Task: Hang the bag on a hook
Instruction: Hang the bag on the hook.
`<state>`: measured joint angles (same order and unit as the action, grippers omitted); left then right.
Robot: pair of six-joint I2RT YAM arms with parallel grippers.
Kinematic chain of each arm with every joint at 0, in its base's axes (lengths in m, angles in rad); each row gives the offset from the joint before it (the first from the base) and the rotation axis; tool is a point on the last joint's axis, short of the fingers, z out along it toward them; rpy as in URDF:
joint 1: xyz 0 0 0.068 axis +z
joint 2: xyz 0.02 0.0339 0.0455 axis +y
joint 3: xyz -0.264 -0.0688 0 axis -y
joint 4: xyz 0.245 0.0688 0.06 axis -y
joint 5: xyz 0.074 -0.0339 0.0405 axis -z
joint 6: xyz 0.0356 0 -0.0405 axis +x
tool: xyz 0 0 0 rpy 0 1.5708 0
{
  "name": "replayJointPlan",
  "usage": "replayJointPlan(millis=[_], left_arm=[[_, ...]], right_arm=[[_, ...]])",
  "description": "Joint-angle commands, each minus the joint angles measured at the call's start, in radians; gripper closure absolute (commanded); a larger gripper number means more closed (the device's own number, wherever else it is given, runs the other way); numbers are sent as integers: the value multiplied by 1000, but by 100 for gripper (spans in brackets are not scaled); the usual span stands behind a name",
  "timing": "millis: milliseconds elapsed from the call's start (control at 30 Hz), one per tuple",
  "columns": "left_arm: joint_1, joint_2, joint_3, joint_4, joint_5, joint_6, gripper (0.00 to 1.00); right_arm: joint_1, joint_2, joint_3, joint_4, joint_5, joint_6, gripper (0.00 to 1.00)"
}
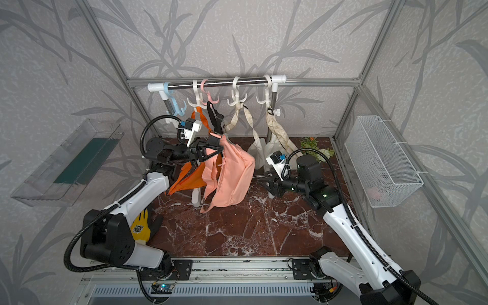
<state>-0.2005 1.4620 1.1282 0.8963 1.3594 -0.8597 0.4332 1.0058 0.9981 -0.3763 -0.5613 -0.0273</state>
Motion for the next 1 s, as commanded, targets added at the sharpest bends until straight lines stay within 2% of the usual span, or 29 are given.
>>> replayJointPlan(millis=[0, 67, 133, 200, 300, 467, 667, 867, 967], left_arm=[[7, -29, 53, -285, -73, 115, 100], [5, -49, 102, -580, -136, 311, 100], [-1, -66, 184, -962, -256, 561, 100], [-7, -69, 238, -1143, -280, 678, 100], [-5, -88, 220, -1117, -237, 663, 100], [-5, -112, 180, -1059, -195, 638, 100], [-5, -103, 169, -993, -76, 567, 100], [0, -113, 107, -729, 24, 347, 100], [0, -110, 79, -545, 72, 192, 100]], right_arm=[[18, -28, -4, -2, 144, 6, 38], [67, -43, -1, 22, 211, -10, 33], [134, -46, 17, 37, 300, -47, 31], [185, -30, 35, 66, 349, -65, 30], [211, 19, 49, 135, 340, -72, 29], [217, 98, 61, 272, 255, -87, 27], [220, 215, 103, 428, 230, -124, 27], [219, 337, 187, 536, 166, -158, 27], [219, 396, 223, 568, 115, -161, 27]])
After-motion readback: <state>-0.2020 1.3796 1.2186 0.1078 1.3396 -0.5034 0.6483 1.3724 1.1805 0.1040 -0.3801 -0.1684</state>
